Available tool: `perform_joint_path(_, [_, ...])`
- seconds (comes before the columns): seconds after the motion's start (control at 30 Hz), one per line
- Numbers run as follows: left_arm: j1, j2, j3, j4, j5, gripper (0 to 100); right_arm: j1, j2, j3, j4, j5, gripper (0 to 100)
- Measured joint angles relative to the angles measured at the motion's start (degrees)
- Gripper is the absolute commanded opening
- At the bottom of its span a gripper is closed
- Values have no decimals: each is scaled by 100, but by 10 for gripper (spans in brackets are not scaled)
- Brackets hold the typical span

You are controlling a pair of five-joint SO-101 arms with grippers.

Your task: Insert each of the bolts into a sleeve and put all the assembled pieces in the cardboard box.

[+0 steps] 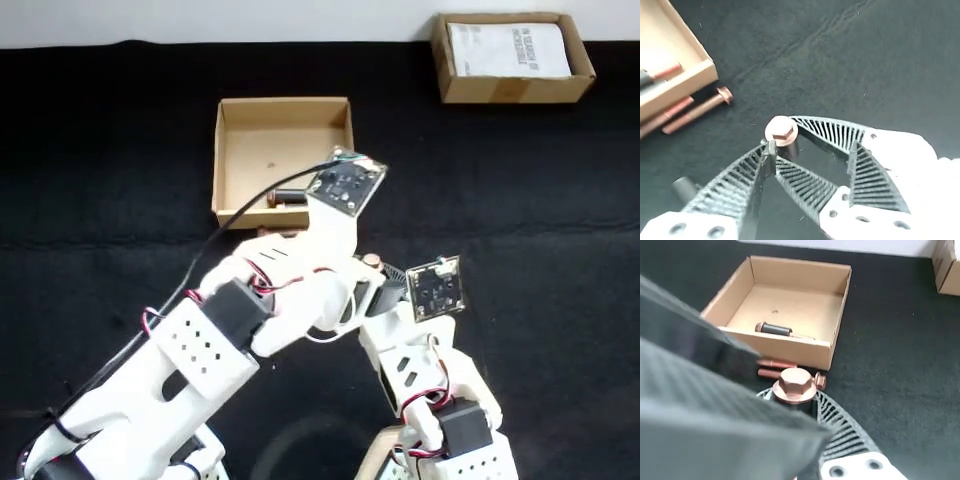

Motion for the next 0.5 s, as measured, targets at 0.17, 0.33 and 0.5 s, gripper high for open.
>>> perform_joint_path(0.17, [62, -167, -1011, 1424, -993, 229, 0, 0, -167, 0, 0, 8])
perform_joint_path(0.33, [352, -897, -2171, 2998, -1662, 69, 0, 220, -668, 0, 9, 8])
perform_joint_path(0.5, [316, -1873, -2479, 3262, -2242, 17, 0, 1371, -1486, -167, 229, 8])
